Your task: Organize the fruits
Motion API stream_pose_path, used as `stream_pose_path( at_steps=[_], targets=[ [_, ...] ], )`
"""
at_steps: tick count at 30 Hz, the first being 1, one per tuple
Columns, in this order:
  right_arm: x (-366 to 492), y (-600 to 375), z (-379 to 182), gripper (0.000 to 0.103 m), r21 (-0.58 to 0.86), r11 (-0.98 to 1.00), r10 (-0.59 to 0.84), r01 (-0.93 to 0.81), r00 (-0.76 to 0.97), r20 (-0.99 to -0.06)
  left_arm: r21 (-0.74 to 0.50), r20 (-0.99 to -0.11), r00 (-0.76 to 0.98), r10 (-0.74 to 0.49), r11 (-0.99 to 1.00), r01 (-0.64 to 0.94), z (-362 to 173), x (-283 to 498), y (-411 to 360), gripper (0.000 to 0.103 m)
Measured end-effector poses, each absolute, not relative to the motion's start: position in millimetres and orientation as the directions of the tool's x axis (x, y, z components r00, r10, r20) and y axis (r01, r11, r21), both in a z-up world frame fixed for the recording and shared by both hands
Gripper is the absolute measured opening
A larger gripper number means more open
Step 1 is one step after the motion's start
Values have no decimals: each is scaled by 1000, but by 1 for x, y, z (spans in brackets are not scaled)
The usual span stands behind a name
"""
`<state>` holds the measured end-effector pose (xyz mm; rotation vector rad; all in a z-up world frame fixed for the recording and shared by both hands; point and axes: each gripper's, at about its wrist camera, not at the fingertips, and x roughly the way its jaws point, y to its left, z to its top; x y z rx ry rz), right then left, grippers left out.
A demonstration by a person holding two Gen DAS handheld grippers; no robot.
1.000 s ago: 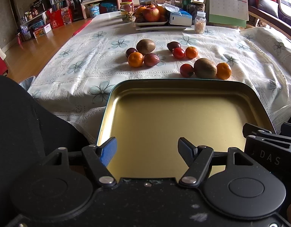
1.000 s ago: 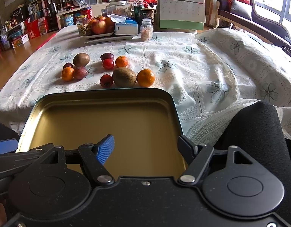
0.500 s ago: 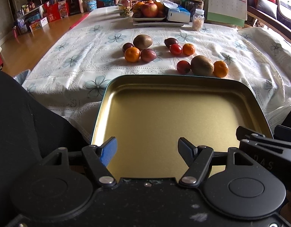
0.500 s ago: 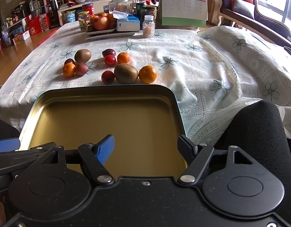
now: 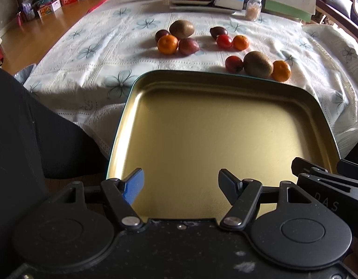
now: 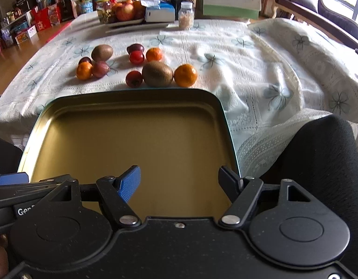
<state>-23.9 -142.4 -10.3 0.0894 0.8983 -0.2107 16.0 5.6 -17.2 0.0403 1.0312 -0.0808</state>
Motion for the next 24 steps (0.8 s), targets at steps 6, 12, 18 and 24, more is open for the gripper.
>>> stream_pose_path(
  at_steps=[6,12,18,24],
  targets=[
    [-22,-143,-13,74,-12,976,-141,218,585,-799,-2,-880,474,-42,996,86,-22,19,6,73],
    [-19,-143,-16,74,-13,977,-131,212,556,-821,-11,-895,444,-44,997,76,-26,23,7,73],
    [-15,-146,-20,73,3,976,-115,220,522,-845,2,-900,435,-36,996,86,-30,24,2,73],
    [-12,-147,-23,72,11,974,-106,226,498,-861,9,-904,425,-31,996,92,-32,27,0,72]
  ],
)
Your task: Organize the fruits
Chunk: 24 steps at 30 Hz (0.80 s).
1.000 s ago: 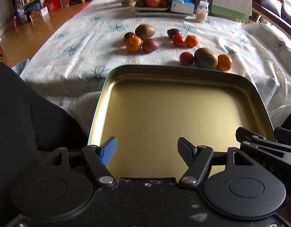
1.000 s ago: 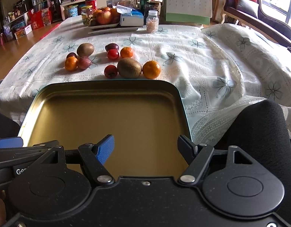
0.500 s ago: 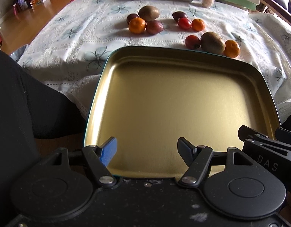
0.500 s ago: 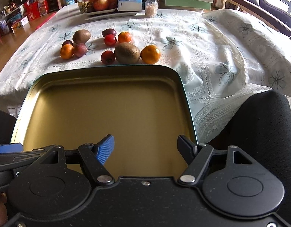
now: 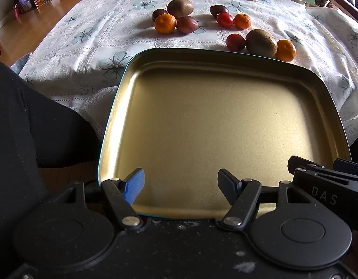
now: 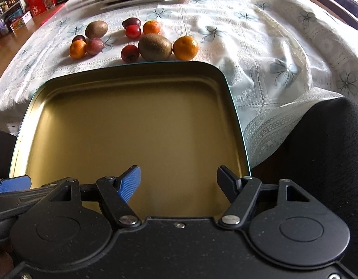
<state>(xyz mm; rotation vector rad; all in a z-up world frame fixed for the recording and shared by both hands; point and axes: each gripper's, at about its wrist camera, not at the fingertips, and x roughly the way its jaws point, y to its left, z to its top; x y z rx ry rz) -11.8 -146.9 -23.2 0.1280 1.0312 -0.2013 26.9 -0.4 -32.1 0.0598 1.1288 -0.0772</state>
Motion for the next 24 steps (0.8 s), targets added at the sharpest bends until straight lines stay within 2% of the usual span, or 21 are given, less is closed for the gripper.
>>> stream_pose_path(
  at_steps=[8,24],
  targets=[
    [-10,-147,-26,72,16,974,-97,227,479,-872,-27,-912,406,-52,997,67,-35,30,3,70],
    [-5,-148,-27,70,25,973,-86,229,463,-882,-22,-892,447,-66,995,101,-31,28,-1,70]
  ],
)
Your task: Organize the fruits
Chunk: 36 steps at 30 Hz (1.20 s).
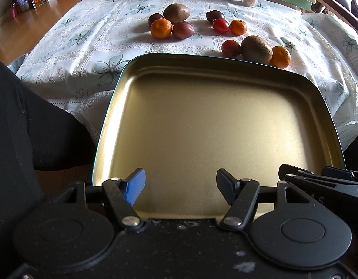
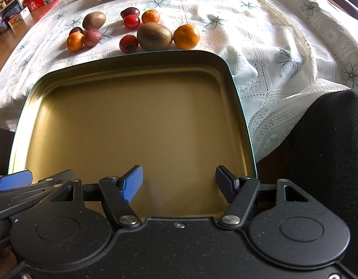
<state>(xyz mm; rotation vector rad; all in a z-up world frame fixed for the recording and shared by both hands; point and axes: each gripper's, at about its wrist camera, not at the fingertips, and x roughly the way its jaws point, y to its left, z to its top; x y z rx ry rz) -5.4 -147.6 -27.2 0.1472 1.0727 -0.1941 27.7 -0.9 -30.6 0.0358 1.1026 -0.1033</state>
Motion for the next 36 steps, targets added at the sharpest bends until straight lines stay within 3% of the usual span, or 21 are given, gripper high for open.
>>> stream_pose_path(
  at_steps=[10,23,36],
  targets=[
    [-2,-136,-28,70,-57,984,-127,167,445,-887,-16,-897,439,-56,995,94,-34,30,0,63],
    [11,-150,-18,70,39,978,-59,203,456,-888,-9,-897,440,-39,997,70,-14,51,9,63],
    [92,-189,7,70,48,963,-112,264,559,-822,-66,-899,428,-93,995,78,19,161,15,63]
  ],
)
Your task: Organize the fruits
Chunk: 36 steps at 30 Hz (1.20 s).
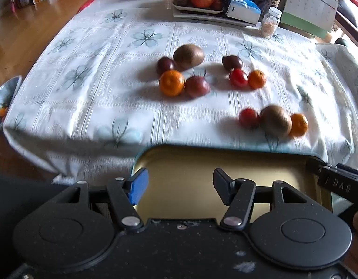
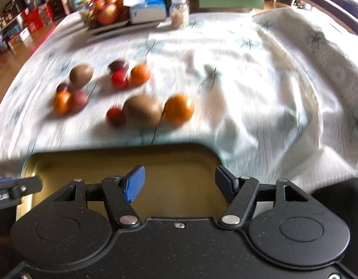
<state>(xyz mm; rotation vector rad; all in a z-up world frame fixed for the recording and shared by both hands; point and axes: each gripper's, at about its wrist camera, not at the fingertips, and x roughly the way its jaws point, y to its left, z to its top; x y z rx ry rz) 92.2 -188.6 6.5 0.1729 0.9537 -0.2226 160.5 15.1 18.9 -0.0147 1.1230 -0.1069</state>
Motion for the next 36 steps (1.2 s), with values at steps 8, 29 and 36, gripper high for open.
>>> stream_pose_path(
  at_steps=[8,29,36],
  targets=[
    [141,-205,-4,68,18,961,-145,274,563,-814,-7,-889,452,-71,990,143,29,216,-8,63],
    [179,-214,-25,66,42,977,-82,208,552,-830,-61,-903,388,-185,949,311,-24,248,-74,62],
    [188,-221,-40,65,62,971,-68,232,516,-854,-96,-901,375,-220,942,321,-35,253,-74,68]
  ],
)
